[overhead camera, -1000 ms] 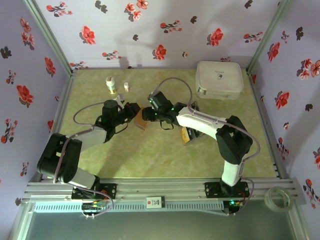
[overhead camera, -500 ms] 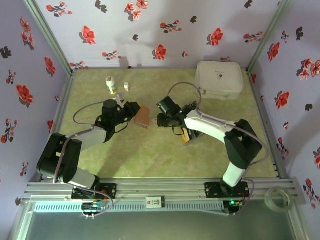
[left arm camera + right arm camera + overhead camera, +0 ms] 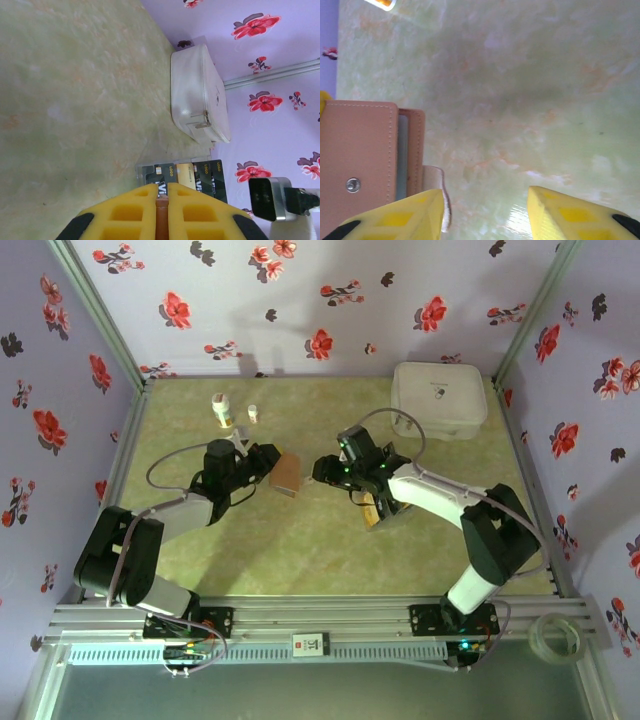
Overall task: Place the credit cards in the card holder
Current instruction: Open the card holder at the center of the table.
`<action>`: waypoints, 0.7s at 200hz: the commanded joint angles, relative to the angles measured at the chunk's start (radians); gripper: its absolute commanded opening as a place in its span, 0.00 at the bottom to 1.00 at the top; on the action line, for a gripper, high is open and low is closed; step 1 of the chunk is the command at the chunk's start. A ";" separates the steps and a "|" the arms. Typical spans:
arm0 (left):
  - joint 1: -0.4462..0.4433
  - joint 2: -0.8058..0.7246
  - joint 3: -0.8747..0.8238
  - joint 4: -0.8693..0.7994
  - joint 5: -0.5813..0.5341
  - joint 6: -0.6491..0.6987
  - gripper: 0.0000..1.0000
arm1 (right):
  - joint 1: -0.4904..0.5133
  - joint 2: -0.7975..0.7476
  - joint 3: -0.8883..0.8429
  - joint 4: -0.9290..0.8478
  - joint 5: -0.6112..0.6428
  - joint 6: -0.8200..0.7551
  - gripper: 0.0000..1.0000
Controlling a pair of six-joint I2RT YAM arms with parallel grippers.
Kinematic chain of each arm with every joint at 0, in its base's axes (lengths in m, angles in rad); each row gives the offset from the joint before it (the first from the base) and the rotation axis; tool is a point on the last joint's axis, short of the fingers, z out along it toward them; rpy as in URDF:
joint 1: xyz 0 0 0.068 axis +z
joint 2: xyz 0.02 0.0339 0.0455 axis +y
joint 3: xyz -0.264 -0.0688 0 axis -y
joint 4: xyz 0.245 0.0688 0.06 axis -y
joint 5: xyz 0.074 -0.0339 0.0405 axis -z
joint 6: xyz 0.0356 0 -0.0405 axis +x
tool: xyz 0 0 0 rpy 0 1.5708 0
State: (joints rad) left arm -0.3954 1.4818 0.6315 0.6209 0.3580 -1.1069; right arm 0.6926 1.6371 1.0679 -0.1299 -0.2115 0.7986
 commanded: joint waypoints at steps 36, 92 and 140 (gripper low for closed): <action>0.000 -0.009 -0.012 0.046 -0.010 0.022 0.00 | -0.001 0.055 -0.011 0.145 -0.101 0.089 0.38; -0.001 -0.003 -0.010 0.048 -0.010 0.022 0.00 | -0.001 0.050 -0.061 0.192 -0.118 0.117 0.27; -0.001 0.006 -0.012 0.057 -0.010 0.022 0.00 | -0.004 0.038 -0.075 0.207 -0.126 0.119 0.00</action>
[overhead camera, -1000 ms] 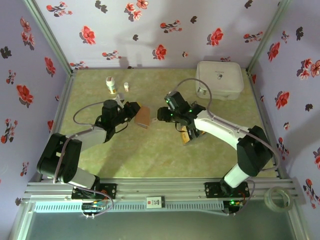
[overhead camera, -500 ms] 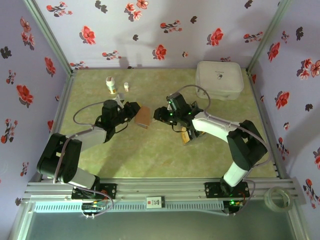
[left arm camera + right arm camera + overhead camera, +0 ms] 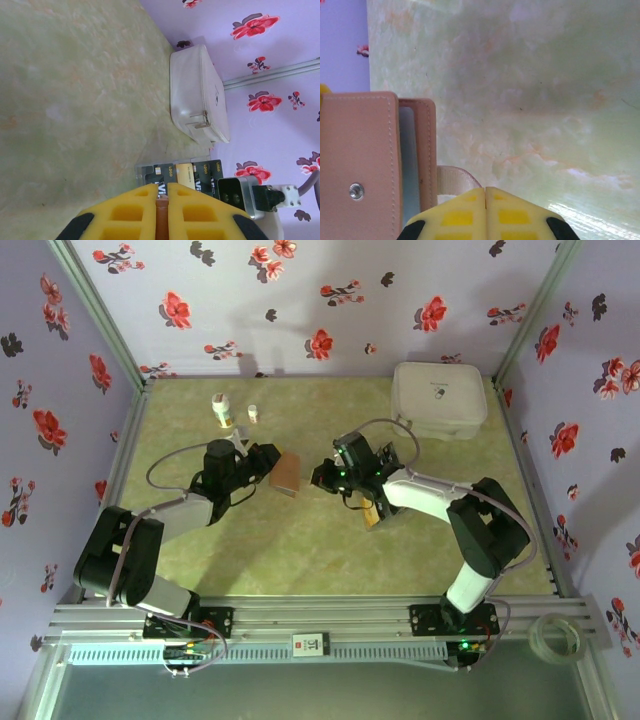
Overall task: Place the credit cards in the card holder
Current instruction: Open the card holder at the center of the table.
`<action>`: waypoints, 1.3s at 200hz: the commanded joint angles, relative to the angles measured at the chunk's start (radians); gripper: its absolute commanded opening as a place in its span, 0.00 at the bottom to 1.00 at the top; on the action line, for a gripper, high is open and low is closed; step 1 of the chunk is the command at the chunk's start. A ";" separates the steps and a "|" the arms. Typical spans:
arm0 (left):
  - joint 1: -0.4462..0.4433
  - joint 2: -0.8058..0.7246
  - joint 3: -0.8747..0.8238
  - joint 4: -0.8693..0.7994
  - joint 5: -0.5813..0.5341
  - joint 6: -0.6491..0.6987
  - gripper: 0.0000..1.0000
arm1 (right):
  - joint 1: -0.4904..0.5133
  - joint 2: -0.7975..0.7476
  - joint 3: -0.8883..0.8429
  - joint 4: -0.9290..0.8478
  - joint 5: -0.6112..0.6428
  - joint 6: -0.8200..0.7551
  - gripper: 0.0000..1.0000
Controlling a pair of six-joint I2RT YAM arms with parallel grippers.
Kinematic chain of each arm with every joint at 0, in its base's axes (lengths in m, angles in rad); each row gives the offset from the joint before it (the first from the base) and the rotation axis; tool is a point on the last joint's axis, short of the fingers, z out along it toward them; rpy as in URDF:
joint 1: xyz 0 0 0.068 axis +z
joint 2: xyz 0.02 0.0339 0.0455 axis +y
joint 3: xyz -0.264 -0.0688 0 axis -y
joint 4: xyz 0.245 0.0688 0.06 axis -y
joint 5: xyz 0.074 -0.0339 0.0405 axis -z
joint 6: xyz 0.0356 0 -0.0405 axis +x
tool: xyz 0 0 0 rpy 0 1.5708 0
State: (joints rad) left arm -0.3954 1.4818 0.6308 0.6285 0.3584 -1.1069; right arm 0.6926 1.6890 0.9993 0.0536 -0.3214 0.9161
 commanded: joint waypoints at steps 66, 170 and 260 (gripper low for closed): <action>0.009 0.055 -0.082 0.094 -0.010 0.044 0.47 | -0.007 -0.067 0.108 -0.079 -0.066 -0.053 0.00; 0.014 0.088 -0.124 0.132 -0.007 0.048 0.53 | 0.033 0.011 0.219 -0.059 -0.164 -0.033 0.00; 0.056 -0.185 -0.059 -0.507 -0.108 0.311 0.58 | 0.000 0.084 0.136 0.088 -0.222 0.002 0.00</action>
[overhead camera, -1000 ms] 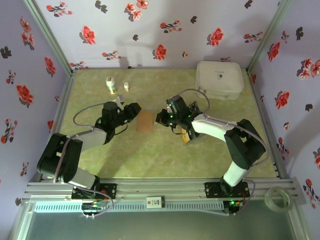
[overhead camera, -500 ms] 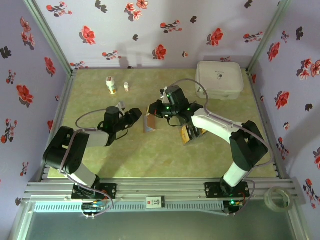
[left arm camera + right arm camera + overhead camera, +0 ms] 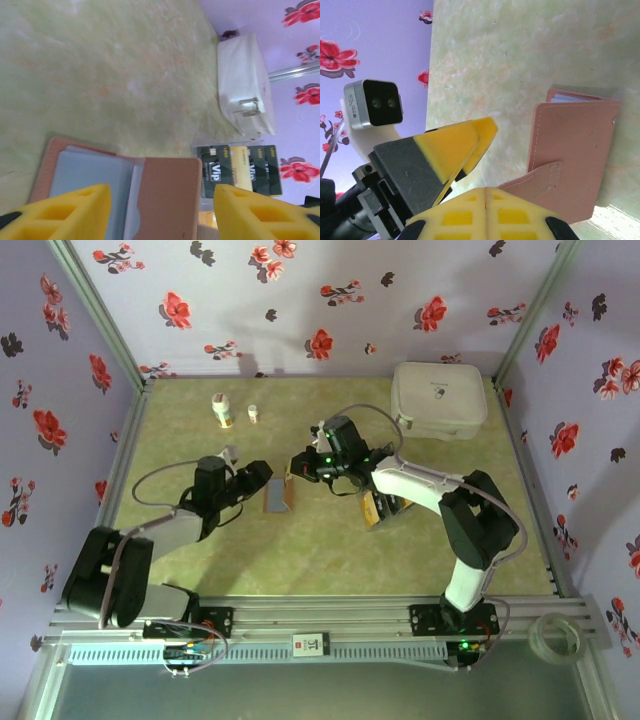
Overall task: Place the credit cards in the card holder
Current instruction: Open the card holder at the center of the table.
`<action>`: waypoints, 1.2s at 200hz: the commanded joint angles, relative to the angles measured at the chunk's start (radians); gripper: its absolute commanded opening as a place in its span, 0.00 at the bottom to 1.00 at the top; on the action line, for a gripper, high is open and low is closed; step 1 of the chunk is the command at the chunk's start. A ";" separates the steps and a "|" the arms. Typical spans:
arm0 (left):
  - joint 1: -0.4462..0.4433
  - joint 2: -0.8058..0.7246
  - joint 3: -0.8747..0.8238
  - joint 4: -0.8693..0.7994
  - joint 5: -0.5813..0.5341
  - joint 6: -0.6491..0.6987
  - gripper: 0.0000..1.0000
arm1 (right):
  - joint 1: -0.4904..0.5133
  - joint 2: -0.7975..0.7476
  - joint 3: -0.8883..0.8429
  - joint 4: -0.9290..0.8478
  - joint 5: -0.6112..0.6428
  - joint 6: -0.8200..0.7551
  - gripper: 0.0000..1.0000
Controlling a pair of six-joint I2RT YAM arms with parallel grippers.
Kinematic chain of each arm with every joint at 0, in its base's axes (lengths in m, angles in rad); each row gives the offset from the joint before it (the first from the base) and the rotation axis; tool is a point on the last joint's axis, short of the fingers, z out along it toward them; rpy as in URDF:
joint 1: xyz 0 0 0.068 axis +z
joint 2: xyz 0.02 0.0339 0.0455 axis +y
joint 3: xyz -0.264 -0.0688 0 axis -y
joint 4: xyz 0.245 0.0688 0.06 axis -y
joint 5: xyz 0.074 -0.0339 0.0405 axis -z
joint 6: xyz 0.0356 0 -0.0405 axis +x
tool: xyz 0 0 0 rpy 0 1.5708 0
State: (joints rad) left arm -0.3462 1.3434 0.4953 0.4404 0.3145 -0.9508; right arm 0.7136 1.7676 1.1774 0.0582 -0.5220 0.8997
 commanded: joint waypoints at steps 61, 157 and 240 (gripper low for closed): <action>0.004 0.012 0.176 -0.536 -0.107 0.274 0.63 | -0.067 -0.048 -0.163 0.096 0.006 0.002 0.00; -0.022 0.193 0.275 -0.615 -0.107 0.354 0.64 | -0.115 -0.038 -0.250 0.035 0.075 -0.068 0.00; -0.028 0.235 0.302 -0.620 -0.108 0.374 0.66 | -0.117 0.002 -0.202 -0.128 0.181 -0.168 0.00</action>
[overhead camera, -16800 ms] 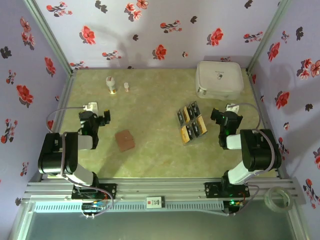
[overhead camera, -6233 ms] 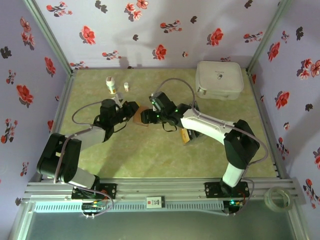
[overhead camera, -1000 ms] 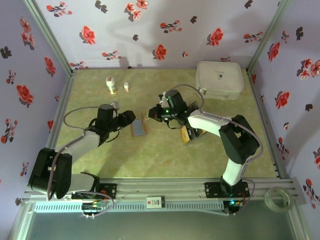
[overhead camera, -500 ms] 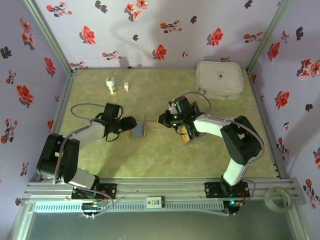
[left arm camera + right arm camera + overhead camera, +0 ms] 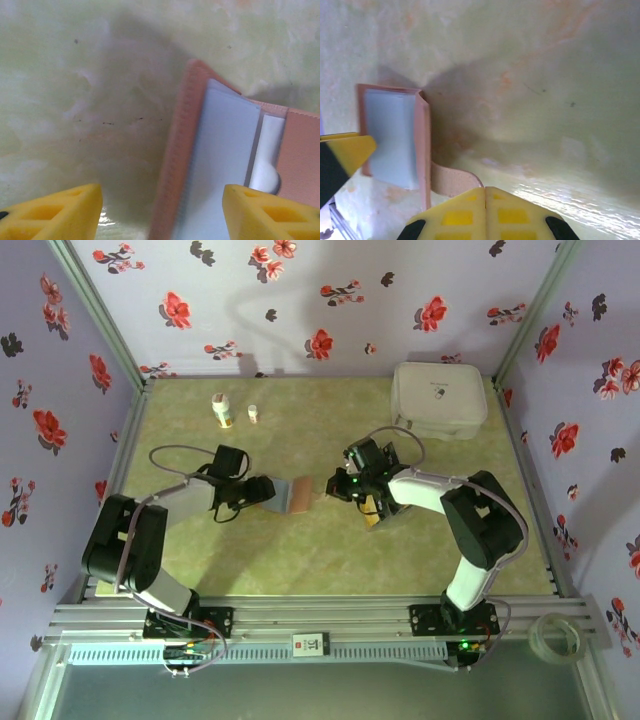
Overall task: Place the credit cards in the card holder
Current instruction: Open the card holder at the center of the table.
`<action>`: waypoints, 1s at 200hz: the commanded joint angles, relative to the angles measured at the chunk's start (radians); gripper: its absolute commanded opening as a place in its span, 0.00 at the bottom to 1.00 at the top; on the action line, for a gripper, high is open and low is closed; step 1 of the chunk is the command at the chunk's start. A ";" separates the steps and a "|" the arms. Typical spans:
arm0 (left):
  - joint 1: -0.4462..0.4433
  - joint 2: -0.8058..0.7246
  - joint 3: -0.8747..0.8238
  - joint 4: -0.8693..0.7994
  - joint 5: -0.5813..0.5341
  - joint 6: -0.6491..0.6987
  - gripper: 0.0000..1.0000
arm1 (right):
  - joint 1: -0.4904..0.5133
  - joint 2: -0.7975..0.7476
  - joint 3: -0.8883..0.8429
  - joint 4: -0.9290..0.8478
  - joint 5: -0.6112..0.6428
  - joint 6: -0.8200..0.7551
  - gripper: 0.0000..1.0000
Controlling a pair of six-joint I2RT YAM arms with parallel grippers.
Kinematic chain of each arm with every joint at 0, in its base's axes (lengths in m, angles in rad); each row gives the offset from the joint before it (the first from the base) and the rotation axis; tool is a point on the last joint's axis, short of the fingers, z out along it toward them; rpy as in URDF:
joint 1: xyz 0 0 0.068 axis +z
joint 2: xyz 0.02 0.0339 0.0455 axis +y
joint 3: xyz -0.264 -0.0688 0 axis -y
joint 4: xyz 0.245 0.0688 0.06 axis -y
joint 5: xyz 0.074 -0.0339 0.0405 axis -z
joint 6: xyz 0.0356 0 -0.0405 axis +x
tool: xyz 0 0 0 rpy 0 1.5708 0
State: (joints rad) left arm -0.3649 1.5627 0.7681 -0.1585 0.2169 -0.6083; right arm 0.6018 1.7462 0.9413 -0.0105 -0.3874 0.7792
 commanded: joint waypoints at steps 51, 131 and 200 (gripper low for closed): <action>-0.018 0.031 0.035 0.024 0.033 0.030 0.53 | -0.005 0.046 0.059 -0.060 0.031 -0.050 0.00; -0.022 -0.043 -0.006 0.039 0.053 0.009 0.16 | 0.003 -0.108 0.117 -0.203 0.116 -0.109 0.35; -0.037 -0.053 -0.020 0.057 0.052 -0.016 0.15 | 0.152 -0.034 0.250 -0.259 0.164 -0.140 0.35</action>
State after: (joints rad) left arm -0.3885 1.5272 0.7628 -0.1123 0.2623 -0.6037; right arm 0.7078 1.6417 1.1446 -0.2394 -0.2508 0.6601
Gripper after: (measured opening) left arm 0.154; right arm 0.352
